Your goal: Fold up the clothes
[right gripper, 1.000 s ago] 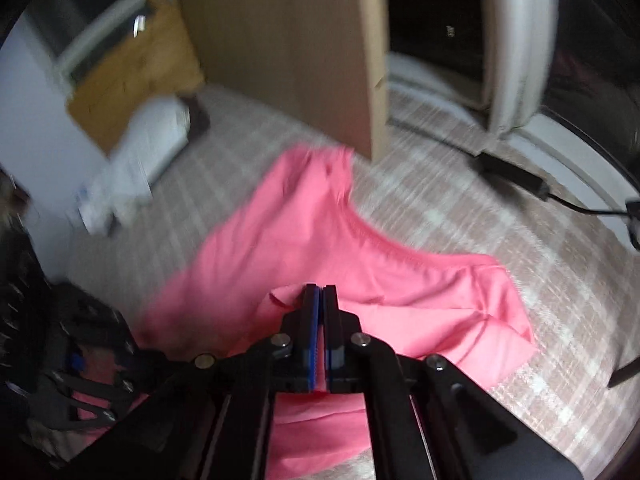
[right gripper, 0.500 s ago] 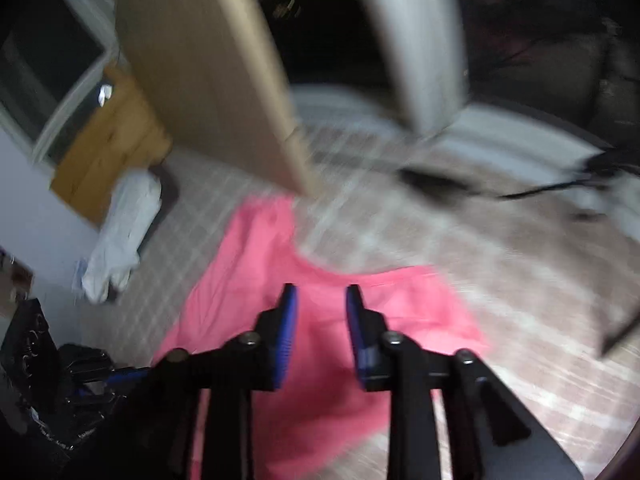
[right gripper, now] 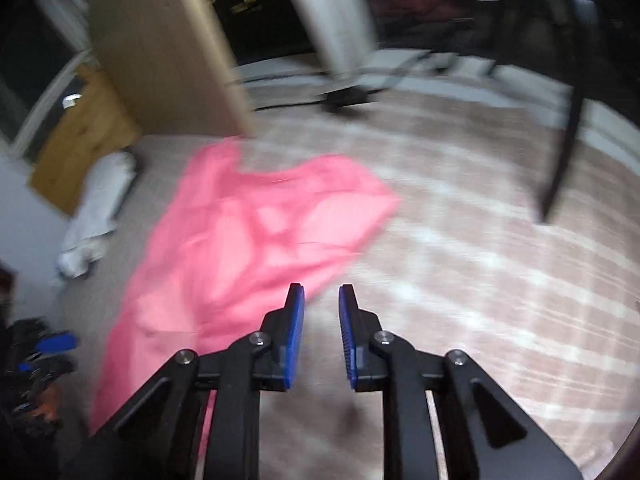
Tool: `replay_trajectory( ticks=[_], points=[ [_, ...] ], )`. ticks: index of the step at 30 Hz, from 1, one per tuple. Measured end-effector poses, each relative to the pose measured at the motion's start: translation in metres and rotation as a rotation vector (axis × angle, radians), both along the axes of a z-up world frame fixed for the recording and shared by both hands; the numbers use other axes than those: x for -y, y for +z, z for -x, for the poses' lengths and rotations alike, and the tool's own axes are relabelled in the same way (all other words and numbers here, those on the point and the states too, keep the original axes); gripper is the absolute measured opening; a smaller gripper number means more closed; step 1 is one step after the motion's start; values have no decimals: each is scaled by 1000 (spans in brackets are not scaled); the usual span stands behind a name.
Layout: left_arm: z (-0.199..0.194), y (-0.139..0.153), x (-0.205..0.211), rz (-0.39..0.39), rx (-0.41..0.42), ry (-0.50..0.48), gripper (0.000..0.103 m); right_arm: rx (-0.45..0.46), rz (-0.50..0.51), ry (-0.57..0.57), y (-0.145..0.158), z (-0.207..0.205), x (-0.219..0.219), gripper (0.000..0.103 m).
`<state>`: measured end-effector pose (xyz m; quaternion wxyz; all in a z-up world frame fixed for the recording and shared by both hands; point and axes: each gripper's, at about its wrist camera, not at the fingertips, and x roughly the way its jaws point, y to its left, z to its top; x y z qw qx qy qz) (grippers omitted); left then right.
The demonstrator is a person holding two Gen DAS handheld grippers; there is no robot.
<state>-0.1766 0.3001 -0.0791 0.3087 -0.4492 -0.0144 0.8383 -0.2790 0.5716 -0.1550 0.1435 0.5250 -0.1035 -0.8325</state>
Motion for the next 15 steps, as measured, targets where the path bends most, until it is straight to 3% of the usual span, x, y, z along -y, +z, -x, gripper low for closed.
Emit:
replay_trajectory(
  ticks=[3, 7, 9, 12, 14, 15],
  points=[
    [2, -13, -27, 9, 17, -57, 18, 32, 67, -49, -9, 23, -17, 18],
    [1, -37, -54, 36, 66, -128, 18, 56, 46, -6, -23, 45, -8, 19],
    [1, -47, -62, 48, 81, -151, 18, 23, 51, 25, -23, 48, 0, 26],
    [2, -56, -68, 46, 102, -158, 18, 0, 89, 55, -24, 50, 7, 27],
    [5, -61, -71, 54, 110, -142, 18, -3, 125, 81, -26, 51, 9, 6],
    [7, -63, -73, 64, 109, -136, 18, -1, 127, 89, -26, 51, 10, 4]
  ],
)
